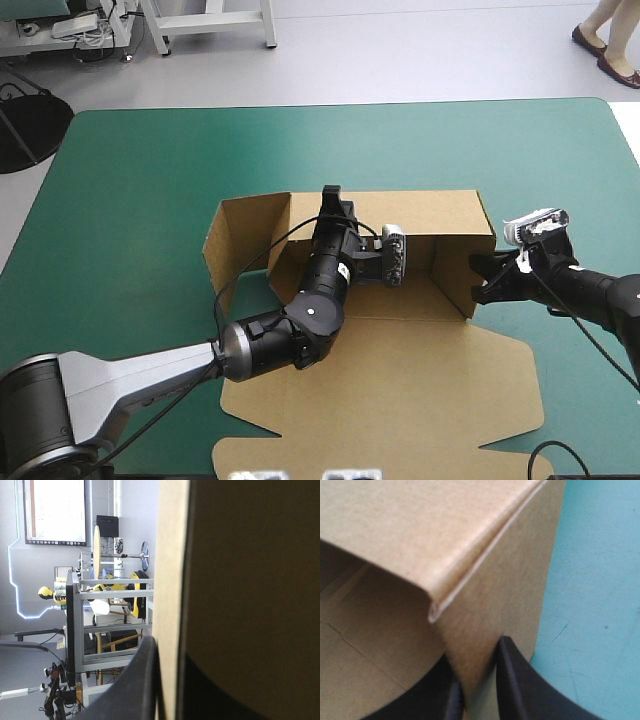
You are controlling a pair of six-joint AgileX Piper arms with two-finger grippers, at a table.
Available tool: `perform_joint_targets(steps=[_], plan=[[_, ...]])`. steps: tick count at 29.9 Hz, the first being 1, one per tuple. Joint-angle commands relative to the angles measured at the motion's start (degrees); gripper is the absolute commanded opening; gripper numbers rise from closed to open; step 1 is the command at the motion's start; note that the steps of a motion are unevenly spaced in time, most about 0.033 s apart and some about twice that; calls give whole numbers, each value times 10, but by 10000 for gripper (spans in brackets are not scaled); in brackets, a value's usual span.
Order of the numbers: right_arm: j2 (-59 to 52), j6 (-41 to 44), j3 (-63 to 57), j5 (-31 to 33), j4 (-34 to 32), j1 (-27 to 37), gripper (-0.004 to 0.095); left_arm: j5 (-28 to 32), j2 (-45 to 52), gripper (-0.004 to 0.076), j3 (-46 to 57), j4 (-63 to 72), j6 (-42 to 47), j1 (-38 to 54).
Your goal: Fold the box
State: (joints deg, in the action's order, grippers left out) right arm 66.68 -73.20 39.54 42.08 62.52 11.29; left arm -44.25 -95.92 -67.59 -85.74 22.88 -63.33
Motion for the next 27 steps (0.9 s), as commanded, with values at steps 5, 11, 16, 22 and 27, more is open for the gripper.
perform_joint_targets(steps=[5, 11, 16, 22, 27], plan=[[4, -1, 11, -30, 11, 3, -17, 45, 13, 62, -3, 42, 14, -5], [4, -1, 11, -29, 4, 3, -17, 45, 13, 325, -3, 41, 14, -5], [4, -1, 11, -29, 4, 3, -17, 41, 13, 371, -3, 13, 21, -5], [4, -1, 11, -26, 3, 3, -17, 38, 24, 370, -3, -31, 97, -23], [4, -1, 11, -27, 1, 3, -17, 12, 49, 368, -3, -54, 123, -66]])
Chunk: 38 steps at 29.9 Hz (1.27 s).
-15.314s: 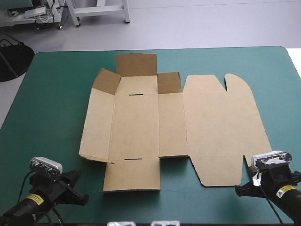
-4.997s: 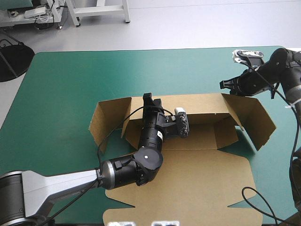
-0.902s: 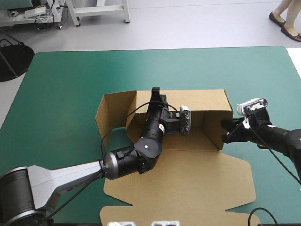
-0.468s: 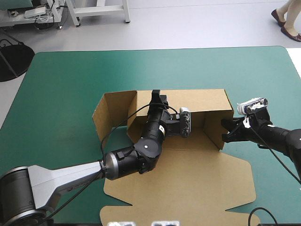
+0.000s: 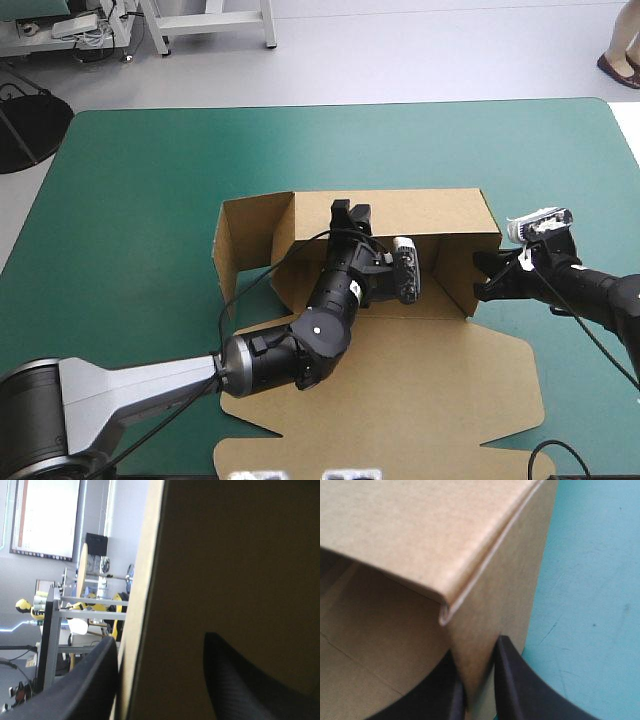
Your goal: Fold the box
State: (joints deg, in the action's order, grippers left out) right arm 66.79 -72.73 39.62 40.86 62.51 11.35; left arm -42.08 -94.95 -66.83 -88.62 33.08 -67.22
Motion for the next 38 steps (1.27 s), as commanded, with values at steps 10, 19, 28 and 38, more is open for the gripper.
perform_joint_targets(steps=[10, 19, 28, 38], plan=[[3, 5, 10, -17, 1, 2, -17, -59, 74, 368, -11, -19, 40, -106], [3, 8, 10, -17, 0, 2, -17, -112, 86, 131, -11, -23, 67, -133], [3, 14, 10, -14, -23, 2, -16, -88, 109, -3, -44, -24, 67, -106], [3, 14, 11, -13, -25, 2, -16, 53, 119, -3, -163, 95, 63, 47]])
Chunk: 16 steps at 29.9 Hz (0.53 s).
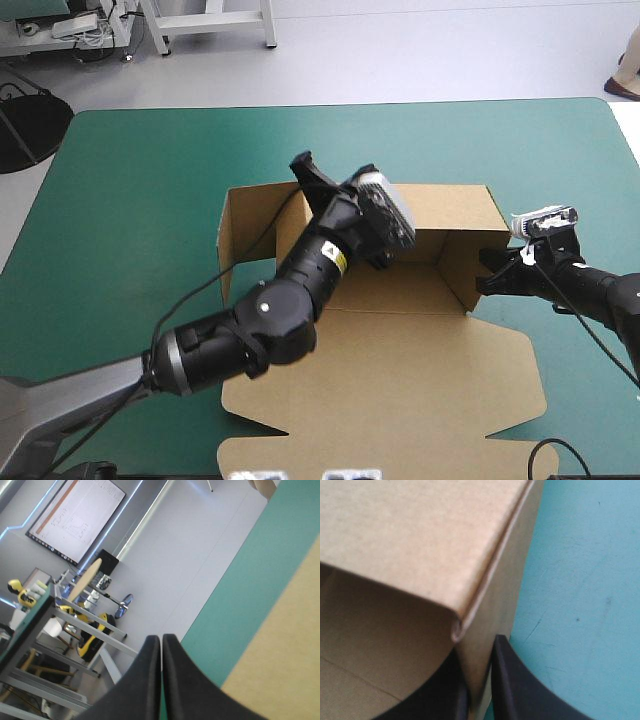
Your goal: Fold the box
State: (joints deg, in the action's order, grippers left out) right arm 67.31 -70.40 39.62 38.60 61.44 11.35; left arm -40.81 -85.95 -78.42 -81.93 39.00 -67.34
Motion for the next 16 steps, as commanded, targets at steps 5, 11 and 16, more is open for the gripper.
perform_joint_targets(steps=[5, 11, 16], plan=[[-2, -1, 12, 10, -16, 2, -16, 79, 30, -3, -102, 164, -15, 169], [-2, 75, 47, 21, -73, 2, -11, 75, 39, -3, -124, 407, -177, 308], [-2, 163, 108, 64, -122, 2, -11, 26, 41, -3, -124, 594, -270, 425]])
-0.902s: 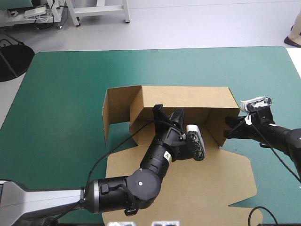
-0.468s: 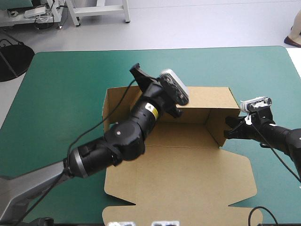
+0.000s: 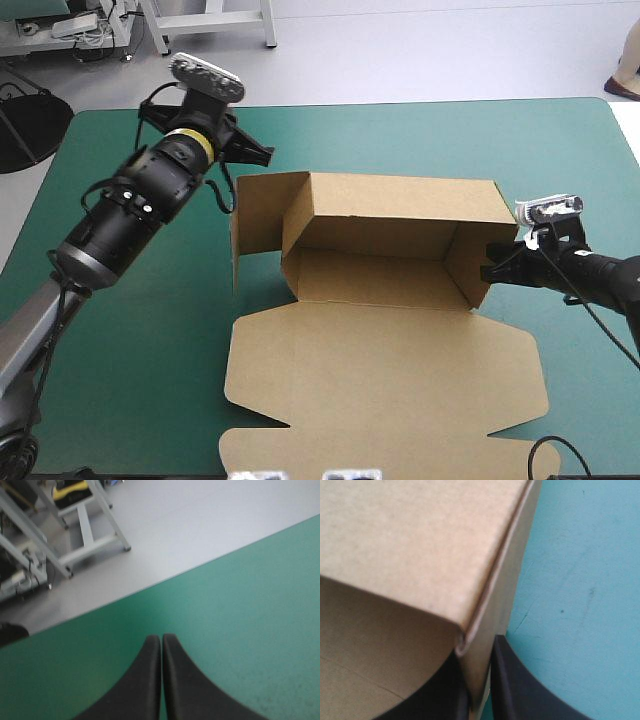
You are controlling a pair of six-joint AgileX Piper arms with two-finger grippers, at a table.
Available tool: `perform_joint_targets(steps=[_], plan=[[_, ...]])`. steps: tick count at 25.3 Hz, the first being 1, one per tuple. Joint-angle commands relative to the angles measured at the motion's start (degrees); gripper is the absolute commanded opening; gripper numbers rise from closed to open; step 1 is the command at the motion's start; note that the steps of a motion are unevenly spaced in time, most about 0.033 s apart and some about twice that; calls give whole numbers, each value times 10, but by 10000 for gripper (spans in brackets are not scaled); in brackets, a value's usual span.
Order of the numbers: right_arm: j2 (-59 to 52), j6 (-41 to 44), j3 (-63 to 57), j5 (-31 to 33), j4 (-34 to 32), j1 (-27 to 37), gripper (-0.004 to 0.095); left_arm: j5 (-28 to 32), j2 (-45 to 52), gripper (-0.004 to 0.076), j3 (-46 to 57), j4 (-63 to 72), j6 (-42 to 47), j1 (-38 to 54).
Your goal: Fold the box
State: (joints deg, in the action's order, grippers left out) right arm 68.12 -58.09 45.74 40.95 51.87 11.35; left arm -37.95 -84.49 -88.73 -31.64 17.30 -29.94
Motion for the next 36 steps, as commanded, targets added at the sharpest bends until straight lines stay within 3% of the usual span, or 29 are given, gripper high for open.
perform_joint_targets(steps=[1, 8, 15, 18, 26, 32, 35, 36], plan=[[-9, 63, 61, 53, -37, 2, -11, -15, 26, -3, -20, 124, -70, 73], [17, 189, 163, 179, -96, -9, -11, -87, 26, -3, -20, 271, -167, 181], [99, 328, 266, 273, -249, -112, -11, -153, 26, -3, -20, 280, -186, 221], [143, 372, 299, 304, -284, -151, -11, -179, 26, -3, -20, 279, -193, 229], [256, 404, 369, 288, -310, -187, -11, -219, 26, -3, -20, 283, -216, 232], [344, 397, 444, 164, -313, -187, -10, -221, 25, -3, -20, 285, -216, 232], [360, 383, 461, 153, -326, -187, 0, -221, 25, -3, -20, 309, -216, 232], [361, 374, 466, 153, -327, -187, 47, -221, 25, -3, -20, 311, -216, 232]])
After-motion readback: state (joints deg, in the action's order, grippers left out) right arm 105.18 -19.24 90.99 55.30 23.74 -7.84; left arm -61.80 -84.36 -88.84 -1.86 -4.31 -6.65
